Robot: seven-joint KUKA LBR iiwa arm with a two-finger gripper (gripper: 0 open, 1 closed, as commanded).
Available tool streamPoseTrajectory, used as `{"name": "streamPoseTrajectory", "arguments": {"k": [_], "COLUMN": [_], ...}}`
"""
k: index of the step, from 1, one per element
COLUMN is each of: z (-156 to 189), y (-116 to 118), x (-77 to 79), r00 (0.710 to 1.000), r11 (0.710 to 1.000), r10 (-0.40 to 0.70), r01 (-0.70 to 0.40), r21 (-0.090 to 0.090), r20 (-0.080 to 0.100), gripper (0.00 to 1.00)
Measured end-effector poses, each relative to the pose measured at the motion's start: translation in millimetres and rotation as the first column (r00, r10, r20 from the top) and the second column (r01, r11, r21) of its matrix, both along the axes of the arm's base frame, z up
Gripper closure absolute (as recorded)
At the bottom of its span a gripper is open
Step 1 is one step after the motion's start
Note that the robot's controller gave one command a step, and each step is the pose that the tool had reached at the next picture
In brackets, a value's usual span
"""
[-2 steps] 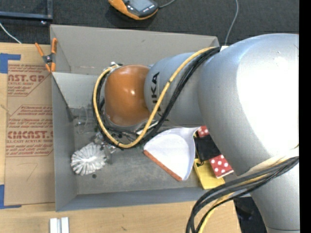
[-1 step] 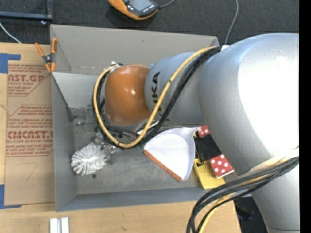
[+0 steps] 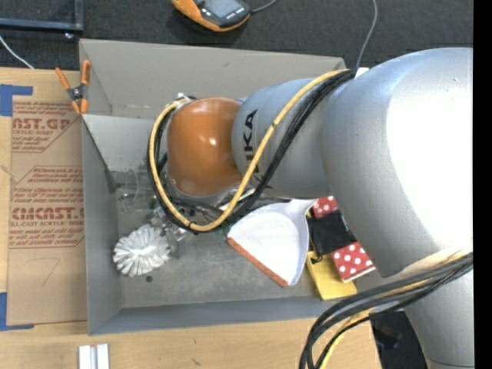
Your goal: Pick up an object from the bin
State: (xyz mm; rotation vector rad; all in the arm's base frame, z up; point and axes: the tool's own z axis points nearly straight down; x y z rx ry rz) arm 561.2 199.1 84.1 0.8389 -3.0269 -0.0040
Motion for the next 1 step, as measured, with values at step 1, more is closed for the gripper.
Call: {"name": "streamPoseTrajectory", "arguments": {"k": [1], "z": [18.4], "y": [0.8], "x": [1.4], "r00": [1.000], "r11": [1.000], "r10": [0.000], "r01": [0.000], "r21": [0.002], "r20": [0.005], "gripper": [1.00]}}
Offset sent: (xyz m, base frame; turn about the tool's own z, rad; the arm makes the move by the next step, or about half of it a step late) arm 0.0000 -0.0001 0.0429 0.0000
